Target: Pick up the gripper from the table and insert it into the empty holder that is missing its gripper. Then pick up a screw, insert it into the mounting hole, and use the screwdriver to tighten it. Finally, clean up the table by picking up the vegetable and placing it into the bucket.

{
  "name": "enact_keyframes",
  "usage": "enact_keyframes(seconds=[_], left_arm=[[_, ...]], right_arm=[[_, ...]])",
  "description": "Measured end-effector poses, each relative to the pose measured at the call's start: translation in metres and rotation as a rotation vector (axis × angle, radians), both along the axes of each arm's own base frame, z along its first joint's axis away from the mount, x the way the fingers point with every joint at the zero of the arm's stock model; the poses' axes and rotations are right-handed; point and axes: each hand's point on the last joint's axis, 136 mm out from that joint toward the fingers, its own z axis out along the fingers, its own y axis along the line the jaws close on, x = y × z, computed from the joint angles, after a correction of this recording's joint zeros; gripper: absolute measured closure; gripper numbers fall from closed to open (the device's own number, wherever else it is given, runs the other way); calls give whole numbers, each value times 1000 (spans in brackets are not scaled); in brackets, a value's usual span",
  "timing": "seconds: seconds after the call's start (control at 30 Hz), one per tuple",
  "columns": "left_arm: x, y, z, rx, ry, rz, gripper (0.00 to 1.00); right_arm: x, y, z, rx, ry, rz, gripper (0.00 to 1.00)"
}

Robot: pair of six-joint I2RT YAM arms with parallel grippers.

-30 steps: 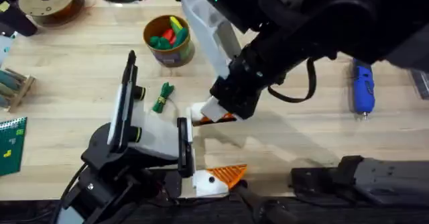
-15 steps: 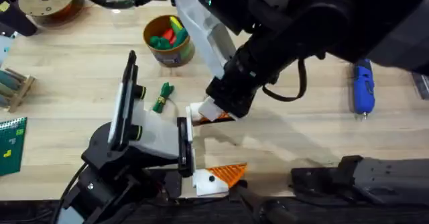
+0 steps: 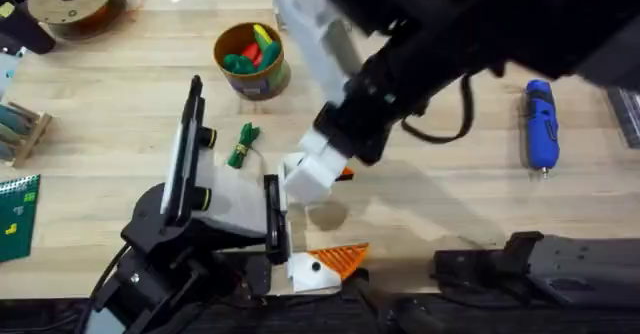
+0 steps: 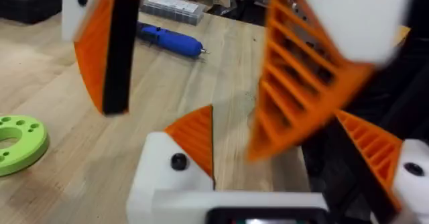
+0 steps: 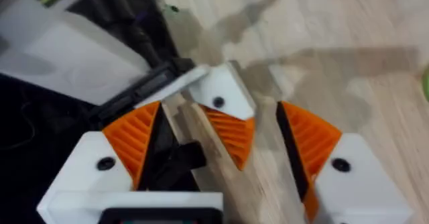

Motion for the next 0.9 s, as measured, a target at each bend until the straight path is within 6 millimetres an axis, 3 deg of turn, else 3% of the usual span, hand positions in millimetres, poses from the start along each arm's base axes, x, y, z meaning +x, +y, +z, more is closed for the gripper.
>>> enact_keyframes(seconds=[0.13,0.3,0.37,0.63,0.67,0.77,0.8,0.9], left_arm=[[0,0,0,1,-7,-2,14],[0,0,0,1,-9,-2,14],[0,0,0,1,-9,-2,12],[0,0,0,1,-9,-2,14],[0,0,0,1,-9,-2,13],[0,0,0,1,-10,-2,14],[0,0,0,1,-11,-2,33],[2,0,0,2,-14,10,240]], right_arm=[[14,-22,9,-13,-26,-77,11],[15,-48,20,-23,-33,-133,12],[6,-63,30,11,-60,-142,12],[-35,-102,25,115,-8,-152,12],[-51,-112,23,159,6,-156,13],[-62,-117,24,201,5,-154,12],[-65,-119,24,215,1,-154,12],[-71,-120,28,242,-9,-146,12]])
